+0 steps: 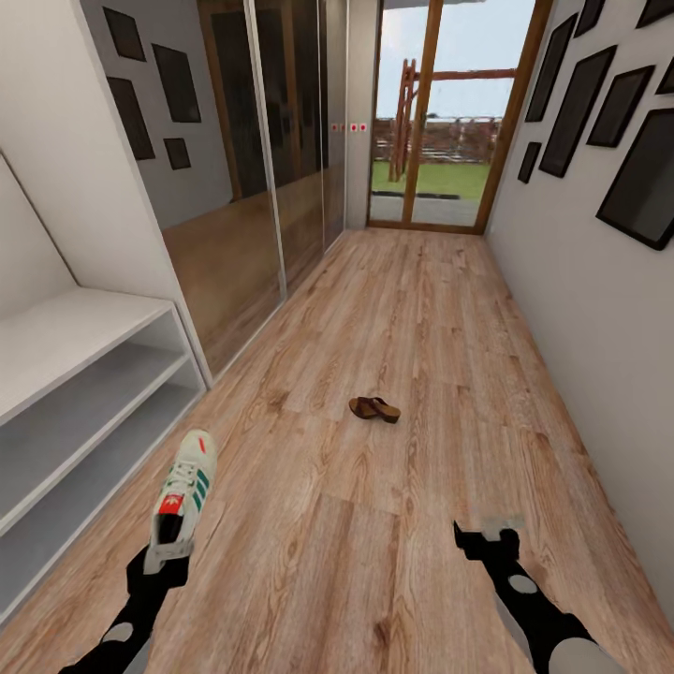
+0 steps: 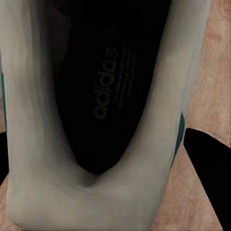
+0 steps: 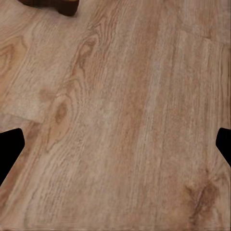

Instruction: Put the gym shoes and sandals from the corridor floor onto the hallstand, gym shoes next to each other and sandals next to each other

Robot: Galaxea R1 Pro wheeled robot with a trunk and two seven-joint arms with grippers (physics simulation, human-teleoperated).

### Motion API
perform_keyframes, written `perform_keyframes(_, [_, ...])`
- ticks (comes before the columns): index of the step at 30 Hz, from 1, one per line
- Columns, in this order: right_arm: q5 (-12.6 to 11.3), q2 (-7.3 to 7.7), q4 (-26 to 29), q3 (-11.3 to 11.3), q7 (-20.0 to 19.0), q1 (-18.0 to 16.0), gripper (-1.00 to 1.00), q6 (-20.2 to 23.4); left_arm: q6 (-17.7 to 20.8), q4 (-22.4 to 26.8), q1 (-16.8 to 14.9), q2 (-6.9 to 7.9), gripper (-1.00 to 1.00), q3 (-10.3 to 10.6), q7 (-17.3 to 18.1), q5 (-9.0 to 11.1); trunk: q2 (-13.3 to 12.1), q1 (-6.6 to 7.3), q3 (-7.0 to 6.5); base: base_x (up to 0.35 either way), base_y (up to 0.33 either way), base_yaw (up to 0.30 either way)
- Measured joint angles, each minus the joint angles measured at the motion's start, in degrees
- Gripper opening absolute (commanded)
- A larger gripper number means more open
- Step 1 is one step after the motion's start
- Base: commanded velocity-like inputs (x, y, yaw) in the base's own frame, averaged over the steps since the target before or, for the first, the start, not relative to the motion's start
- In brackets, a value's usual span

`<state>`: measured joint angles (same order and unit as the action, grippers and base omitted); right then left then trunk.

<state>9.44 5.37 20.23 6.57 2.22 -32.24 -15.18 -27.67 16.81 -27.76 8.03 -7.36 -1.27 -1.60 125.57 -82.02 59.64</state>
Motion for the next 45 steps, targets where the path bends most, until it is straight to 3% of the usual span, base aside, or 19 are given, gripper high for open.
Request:
perform_keyframes(6, [0.0,1.75,-11.4,-0.1,-0.2,0.1,1.0,-10.2,-5.3,-2.2,5.4,0.08,-1.0,0.1,0.2,-0.5,0.0,0.0,0.0,0.0,0.0,0.0])
perform_keyframes(8, [0.0,2.23,-15.6,-0.1,-0.2,0.6,1.0,-15.6,-7.7,-5.5,6.8,0.13,-1.0,0.2,0.2,-0.6,0.0,0.0,0.0,0.0,0.0,0.0])
perform_keyframes(17, [-0.3,2.36,-16.9,-0.1,-0.3,5.9,1.0,-19.4,-11.6,-8.8,10.0,0.02,-1.0,0.2,0.2,-0.6,0.0,0.0,-0.01,0.0,0.0,0.0])
perform_keyframes(22, [-0.2,2.21,-17.1,-0.2,-0.3,9.9,1.0,-25.1,-12.5,-8.5,13.2,-0.18,-1.0,0.1,0.2,-0.5,0.0,0.0,0.0,0.0,0.0,0.0])
perform_keyframes(45, [-0.2,1.66,-17.1,-0.2,-0.2,10.5,1.0,-26.1,-12.6,-8.2,13.7,-0.22,-1.0,-0.2,0.1,-0.5,0.0,0.02,-0.01,0.046,0.0,0.0])
